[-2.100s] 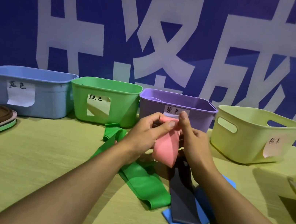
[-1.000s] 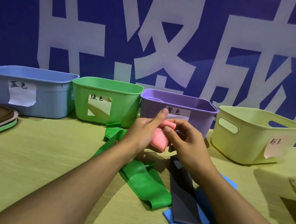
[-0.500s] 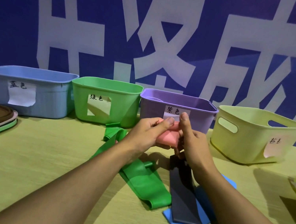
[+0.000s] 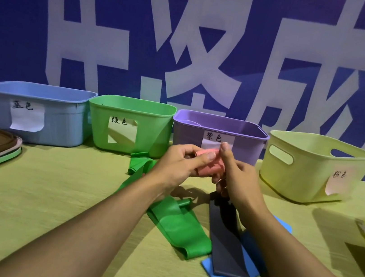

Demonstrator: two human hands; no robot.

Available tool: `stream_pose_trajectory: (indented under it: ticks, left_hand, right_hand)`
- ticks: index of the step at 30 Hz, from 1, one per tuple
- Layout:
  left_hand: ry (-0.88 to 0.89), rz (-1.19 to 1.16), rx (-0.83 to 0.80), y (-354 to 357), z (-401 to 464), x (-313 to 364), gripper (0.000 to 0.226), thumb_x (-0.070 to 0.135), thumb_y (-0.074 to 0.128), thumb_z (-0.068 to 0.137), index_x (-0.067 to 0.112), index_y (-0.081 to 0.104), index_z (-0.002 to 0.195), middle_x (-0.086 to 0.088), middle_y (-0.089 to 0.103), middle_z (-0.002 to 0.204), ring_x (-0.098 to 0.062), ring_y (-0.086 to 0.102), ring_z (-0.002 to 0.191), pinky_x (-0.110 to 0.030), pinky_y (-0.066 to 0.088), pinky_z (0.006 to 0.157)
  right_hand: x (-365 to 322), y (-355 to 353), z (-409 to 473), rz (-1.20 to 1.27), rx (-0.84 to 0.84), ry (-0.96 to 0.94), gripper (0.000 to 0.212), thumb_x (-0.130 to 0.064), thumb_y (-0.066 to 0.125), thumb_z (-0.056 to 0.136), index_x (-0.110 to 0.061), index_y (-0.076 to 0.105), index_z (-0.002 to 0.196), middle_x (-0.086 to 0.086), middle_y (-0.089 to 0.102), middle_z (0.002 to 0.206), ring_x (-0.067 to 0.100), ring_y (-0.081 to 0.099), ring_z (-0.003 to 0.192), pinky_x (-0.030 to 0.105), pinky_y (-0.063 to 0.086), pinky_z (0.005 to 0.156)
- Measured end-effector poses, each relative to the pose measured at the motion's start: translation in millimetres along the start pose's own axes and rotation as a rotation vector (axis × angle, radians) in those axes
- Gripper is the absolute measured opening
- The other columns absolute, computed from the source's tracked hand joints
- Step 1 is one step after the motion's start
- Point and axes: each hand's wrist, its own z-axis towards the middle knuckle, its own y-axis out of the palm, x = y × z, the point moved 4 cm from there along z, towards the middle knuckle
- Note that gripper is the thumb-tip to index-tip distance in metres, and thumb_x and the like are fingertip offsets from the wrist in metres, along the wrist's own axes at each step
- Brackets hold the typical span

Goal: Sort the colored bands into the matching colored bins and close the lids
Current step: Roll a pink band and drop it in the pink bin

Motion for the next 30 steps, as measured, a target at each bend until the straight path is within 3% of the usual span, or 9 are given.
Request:
stream_pose_trajectory:
  ticks: [3, 6, 9, 12, 16, 20, 23, 26, 30]
  left_hand:
    - [-0.01, -0.001, 0.007, -1.0, -0.3, -1.3, 0.017, 0.006, 0.074, 0.09, 0.001, 0.068, 0.105, -0.027, 0.074, 0.109, -0.04, 0.073, 0.105, -0.045, 0.057, 0.1]
    - [-0.002, -0.016, -0.027, 1.5, -3.4, 1.7, 0.025, -0.001, 0.079, 0.081, 0.004, 0.067, 0.102, -0.017, 0.075, 0.097, -0.027, 0.074, 0.092, -0.036, 0.061, 0.09]
    - [0.007, -0.004, -0.046, 1.7, -3.6, 1.0, 0.034, 0.003, 0.084, 0.069, 0.01, 0.067, 0.098, -0.01, 0.075, 0.095, -0.025, 0.071, 0.094, -0.041, 0.059, 0.095]
    - [-0.012, -0.035, -0.03, -0.1, -2.6, 0.9, 0.031, -0.009, 0.079, 0.077, 0.008, 0.066, 0.1, -0.012, 0.074, 0.096, -0.026, 0.071, 0.093, -0.039, 0.059, 0.094]
    - [-0.055, -0.148, -0.041, 1.1, -4.4, 4.6, 0.031, -0.014, 0.073, 0.08, 0.001, 0.066, 0.106, -0.016, 0.075, 0.096, -0.027, 0.074, 0.088, -0.027, 0.061, 0.079]
    - [-0.05, -0.218, -0.028, 2.9, -5.2, 8.0, 0.014, -0.001, 0.067, 0.093, -0.004, 0.068, 0.107, -0.022, 0.076, 0.099, -0.029, 0.076, 0.085, -0.03, 0.062, 0.078]
    - [-0.029, -0.232, 0.039, 0.3, -5.0, 8.8, 0.019, -0.003, 0.068, 0.092, -0.007, 0.065, 0.11, -0.028, 0.075, 0.101, -0.037, 0.076, 0.082, -0.035, 0.064, 0.077]
    - [-0.013, -0.196, 0.098, -3.7, -4.9, 9.5, 0.023, -0.007, 0.073, 0.086, -0.004, 0.067, 0.108, -0.03, 0.074, 0.104, -0.045, 0.073, 0.089, -0.038, 0.065, 0.076]
    - [0.021, -0.104, 0.147, -8.7, -3.1, 10.2, 0.027, -0.01, 0.077, 0.081, 0.003, 0.071, 0.104, -0.018, 0.077, 0.106, -0.034, 0.075, 0.102, -0.028, 0.062, 0.075]
  right_hand:
    - [-1.8, 0.5, -0.7, 0.038, -0.015, 0.011, 0.071, -0.071, 0.043, 0.095, -0.018, 0.066, 0.054, 0.004, 0.061, 0.054, 0.01, 0.051, 0.045, 0.016, 0.037, 0.039]
    - [-3.9, 0.3, -0.2, 0.046, -0.017, -0.01, 0.064, -0.07, 0.049, 0.093, -0.023, 0.073, 0.057, 0.003, 0.06, 0.054, 0.01, 0.05, 0.046, 0.016, 0.037, 0.04]
    - [-2.7, -0.5, 1.2, 0.044, -0.002, -0.032, 0.06, -0.066, 0.056, 0.093, -0.018, 0.074, 0.063, 0.001, 0.06, 0.052, 0.008, 0.051, 0.047, 0.016, 0.037, 0.041]
    - [-0.5, 0.4, 2.9, 0.03, -0.019, -0.054, 0.057, -0.058, 0.057, 0.096, -0.011, 0.071, 0.068, -0.002, 0.058, 0.049, 0.01, 0.05, 0.047, 0.016, 0.038, 0.043]
    - [1.0, 1.5, 5.2, 0.054, -0.045, -0.06, 0.051, -0.052, 0.056, 0.099, -0.01, 0.071, 0.075, -0.004, 0.056, 0.049, 0.008, 0.048, 0.045, 0.016, 0.037, 0.043]
    - [5.2, 1.2, 9.1, 0.049, -0.049, -0.048, 0.05, -0.049, 0.055, 0.101, -0.008, 0.07, 0.077, -0.001, 0.055, 0.05, 0.006, 0.045, 0.042, 0.014, 0.035, 0.041]
    - [7.4, 3.1, 10.8, 0.025, -0.07, -0.044, 0.048, -0.051, 0.054, 0.101, -0.014, 0.07, 0.076, 0.004, 0.055, 0.053, 0.006, 0.046, 0.042, 0.016, 0.035, 0.042]
    - [9.8, 4.2, 12.3, 0.047, -0.088, -0.022, 0.043, -0.048, 0.056, 0.101, -0.012, 0.074, 0.086, 0.004, 0.056, 0.055, 0.005, 0.046, 0.042, 0.015, 0.035, 0.041]
    - [12.5, 6.1, 13.1, 0.094, -0.133, -0.003, 0.038, -0.043, 0.061, 0.1, -0.009, 0.076, 0.088, 0.006, 0.061, 0.063, 0.012, 0.052, 0.056, 0.023, 0.043, 0.053]
